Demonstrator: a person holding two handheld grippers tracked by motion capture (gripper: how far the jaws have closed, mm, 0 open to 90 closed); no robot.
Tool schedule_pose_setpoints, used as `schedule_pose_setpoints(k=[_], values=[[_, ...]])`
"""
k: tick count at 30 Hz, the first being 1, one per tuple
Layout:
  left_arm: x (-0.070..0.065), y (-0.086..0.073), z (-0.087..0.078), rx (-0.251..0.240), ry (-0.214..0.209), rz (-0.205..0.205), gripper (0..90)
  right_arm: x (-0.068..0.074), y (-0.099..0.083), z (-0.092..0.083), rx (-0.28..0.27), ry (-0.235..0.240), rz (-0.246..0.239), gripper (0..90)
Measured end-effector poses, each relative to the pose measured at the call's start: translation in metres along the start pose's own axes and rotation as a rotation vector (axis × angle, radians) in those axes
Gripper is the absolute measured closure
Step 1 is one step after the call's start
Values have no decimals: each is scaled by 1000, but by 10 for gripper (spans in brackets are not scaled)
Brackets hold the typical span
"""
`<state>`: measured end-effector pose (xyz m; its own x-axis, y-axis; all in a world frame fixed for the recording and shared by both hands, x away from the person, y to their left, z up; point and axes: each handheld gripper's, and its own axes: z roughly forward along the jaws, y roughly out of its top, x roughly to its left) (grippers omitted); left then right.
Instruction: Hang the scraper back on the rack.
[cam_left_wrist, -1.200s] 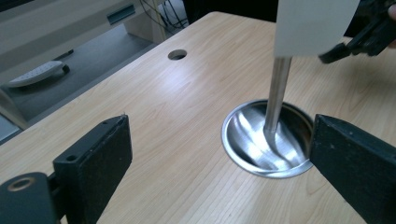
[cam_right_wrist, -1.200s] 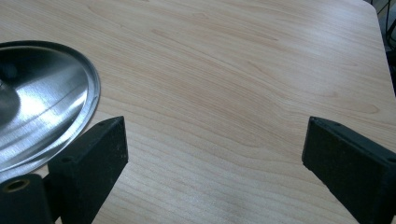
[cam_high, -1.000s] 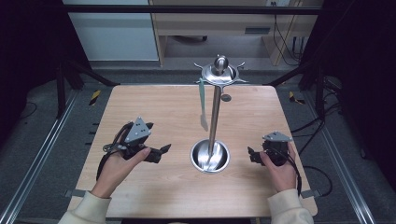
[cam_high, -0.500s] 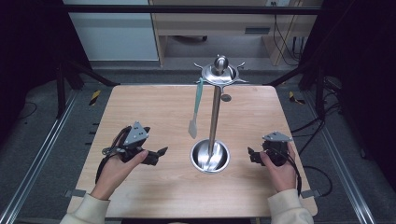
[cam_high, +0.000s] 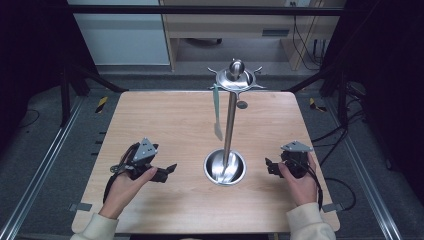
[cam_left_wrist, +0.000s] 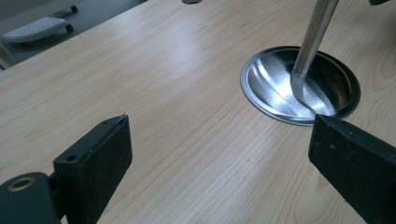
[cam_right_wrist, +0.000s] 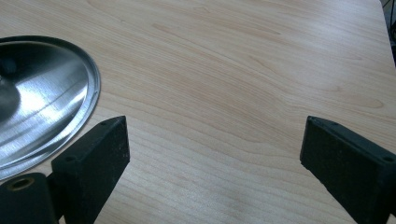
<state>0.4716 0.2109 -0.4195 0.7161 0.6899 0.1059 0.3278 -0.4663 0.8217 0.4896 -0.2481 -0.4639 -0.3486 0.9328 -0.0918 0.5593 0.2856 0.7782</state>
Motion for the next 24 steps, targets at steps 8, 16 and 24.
schedule_pose_setpoints(k=[8,16,24], values=[[9,-16,3,8,17,-45,61,0,0,0,1,-1,-4,86],[22,-29,2,-7,-4,-134,63,1,-1,0,8,-3,-4,86],[37,-46,-5,33,89,-130,66,4,-1,3,14,1,-11,87]])
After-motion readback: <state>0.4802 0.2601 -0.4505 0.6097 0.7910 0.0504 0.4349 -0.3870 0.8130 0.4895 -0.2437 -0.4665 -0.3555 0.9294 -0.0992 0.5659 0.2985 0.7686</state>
